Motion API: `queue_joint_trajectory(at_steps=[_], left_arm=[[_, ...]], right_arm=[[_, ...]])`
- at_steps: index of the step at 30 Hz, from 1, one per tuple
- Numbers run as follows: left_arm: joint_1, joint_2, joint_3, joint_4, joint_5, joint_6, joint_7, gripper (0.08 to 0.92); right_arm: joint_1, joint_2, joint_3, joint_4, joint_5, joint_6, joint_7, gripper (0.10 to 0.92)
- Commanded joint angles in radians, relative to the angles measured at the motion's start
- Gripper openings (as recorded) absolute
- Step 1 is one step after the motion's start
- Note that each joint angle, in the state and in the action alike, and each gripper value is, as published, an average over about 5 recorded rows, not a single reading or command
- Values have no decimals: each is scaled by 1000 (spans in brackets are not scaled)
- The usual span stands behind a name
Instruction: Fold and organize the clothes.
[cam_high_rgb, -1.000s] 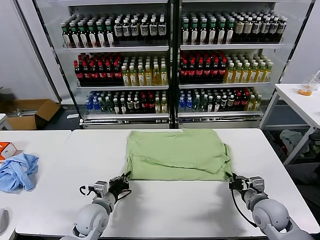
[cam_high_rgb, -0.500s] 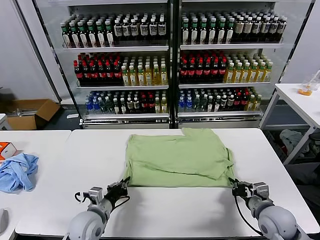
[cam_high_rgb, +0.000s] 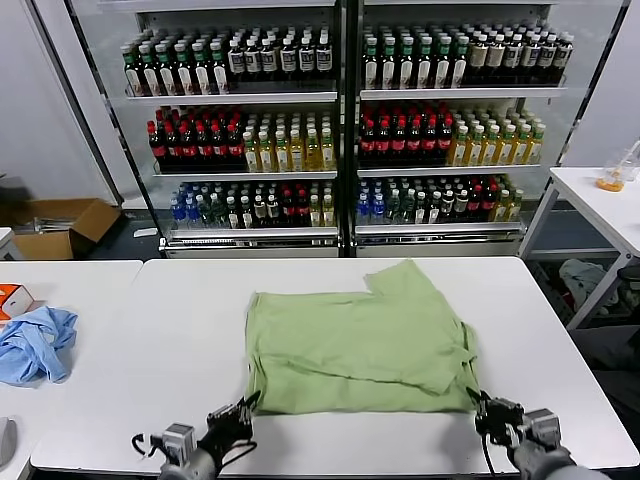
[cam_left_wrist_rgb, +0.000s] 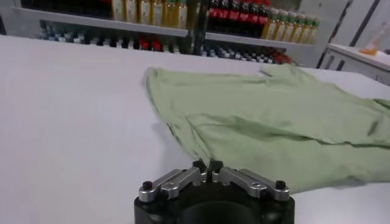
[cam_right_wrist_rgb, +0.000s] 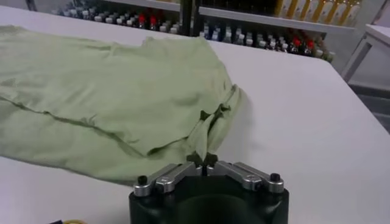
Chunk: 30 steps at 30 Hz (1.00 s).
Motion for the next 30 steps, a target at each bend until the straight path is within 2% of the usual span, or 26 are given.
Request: queue_joint_trajectory(at_steps=[1, 4, 6, 13, 20, 26, 30], left_arm=[[240, 9, -72, -141, 50, -1, 3, 92], [251, 20, -94, -161, 68, 5, 0, 106], [251, 33, -114, -168, 72, 6, -2, 137], [179, 96, -173, -161, 20, -16, -21, 338], [-4, 154, -159, -72, -88, -43, -43, 537], [-204, 190, -81, 84, -138, -33, -56, 710], [-347, 204, -25, 193, -176, -15, -59, 798]], right_arm=[[-183, 33, 69, 105, -124, -27, 18, 123], [-178, 33, 71, 128, -139, -42, 30, 131], [-171, 26, 84, 140, -139, -42, 32, 164], [-75, -19, 116, 148, -66, -34, 39, 362], [197, -71, 33, 41, 62, -46, 65, 569], [534, -96, -139, -137, 153, -59, 83, 741], [730, -81, -300, -283, 182, -59, 84, 812]])
